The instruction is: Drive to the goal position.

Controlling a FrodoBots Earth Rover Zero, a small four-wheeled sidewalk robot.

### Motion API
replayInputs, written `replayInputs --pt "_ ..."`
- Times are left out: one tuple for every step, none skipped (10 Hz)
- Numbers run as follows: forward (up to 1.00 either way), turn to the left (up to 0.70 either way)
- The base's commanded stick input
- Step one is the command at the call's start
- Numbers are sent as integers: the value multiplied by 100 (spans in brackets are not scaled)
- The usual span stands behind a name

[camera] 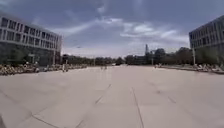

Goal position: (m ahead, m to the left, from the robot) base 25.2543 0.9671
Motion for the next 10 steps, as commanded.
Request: replayInputs --pt "57 0" --pt "57 0" --pt "57 0" --pt "57 0" --pt "57 0" --pt "57 0" --pt "57 0" --pt "57 0" --pt "57 0" --pt "59 0"
